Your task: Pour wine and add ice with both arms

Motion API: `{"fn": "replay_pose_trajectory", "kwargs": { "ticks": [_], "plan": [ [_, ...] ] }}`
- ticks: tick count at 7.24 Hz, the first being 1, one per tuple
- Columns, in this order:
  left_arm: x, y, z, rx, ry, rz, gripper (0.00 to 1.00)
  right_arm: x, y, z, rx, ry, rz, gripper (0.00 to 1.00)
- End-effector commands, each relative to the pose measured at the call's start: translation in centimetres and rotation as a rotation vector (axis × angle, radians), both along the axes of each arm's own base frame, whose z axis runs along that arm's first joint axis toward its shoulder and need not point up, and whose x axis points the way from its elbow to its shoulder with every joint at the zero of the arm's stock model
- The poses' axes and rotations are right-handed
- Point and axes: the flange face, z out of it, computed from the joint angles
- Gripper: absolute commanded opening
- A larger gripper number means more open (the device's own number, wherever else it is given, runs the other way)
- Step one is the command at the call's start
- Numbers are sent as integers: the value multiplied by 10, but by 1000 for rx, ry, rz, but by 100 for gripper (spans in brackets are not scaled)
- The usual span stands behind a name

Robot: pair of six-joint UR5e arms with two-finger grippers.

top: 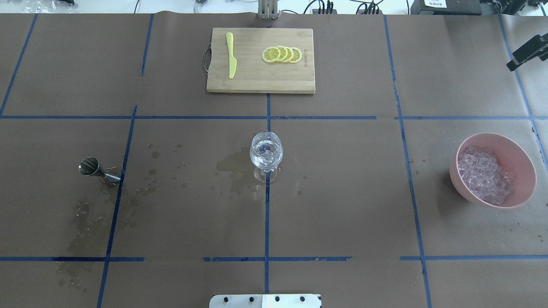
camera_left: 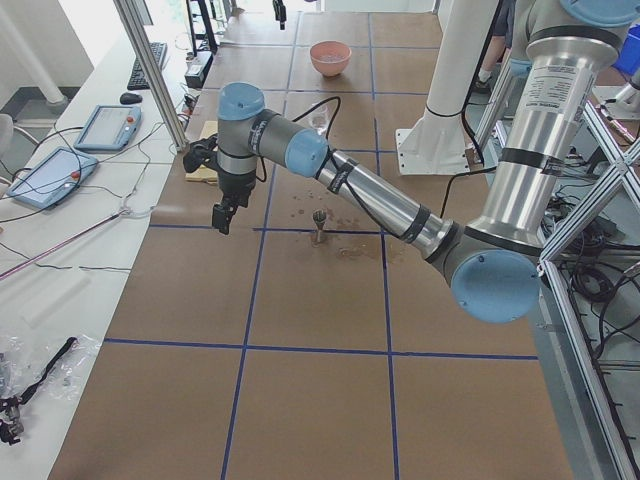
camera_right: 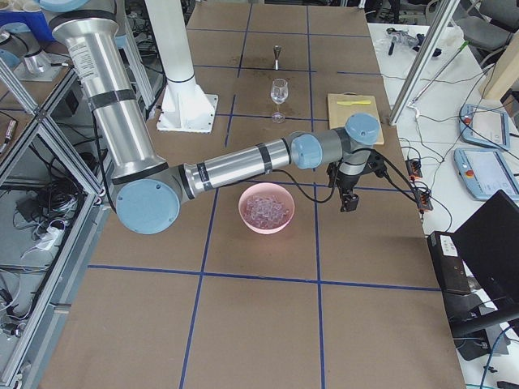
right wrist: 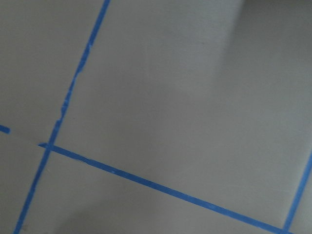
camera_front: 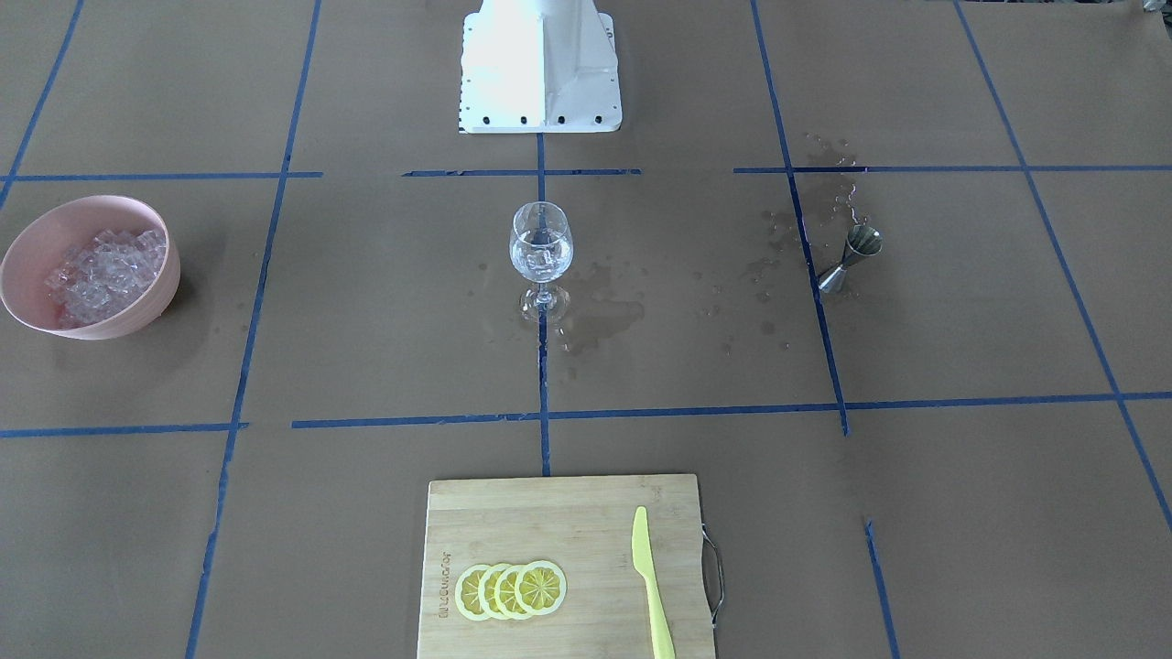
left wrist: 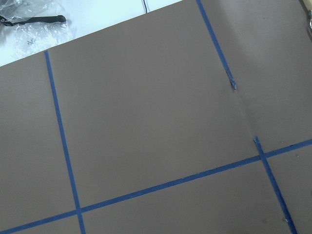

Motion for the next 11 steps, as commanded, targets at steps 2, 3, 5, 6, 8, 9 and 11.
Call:
{"fn": "replay_pose_trajectory", "kwargs": {
  "ticks": [2,3,5,6,8,9,11],
  "plan": [
    [-42,47,122,-103,3,10,100,46,45,78,-41,-6,28,100],
    [-40,67,154,-115,2,6,100,48,63,104,-76,2,29,100],
    [-38,61,180,-150,6,-5,100,84,69,108,-93,-37,98,100],
    [-36,54,179,-206,19,-62,100,90,70,109,-98,-36,109,100],
    [-36,52,177,-270,35,-127,100,95,71,109,-106,-37,125,100],
    [-35,53,182,-305,41,-152,100,96,72,110,-111,-39,128,100],
    [-31,52,190,-341,45,-173,100,99,80,120,-144,-38,146,100]
  ]
}}
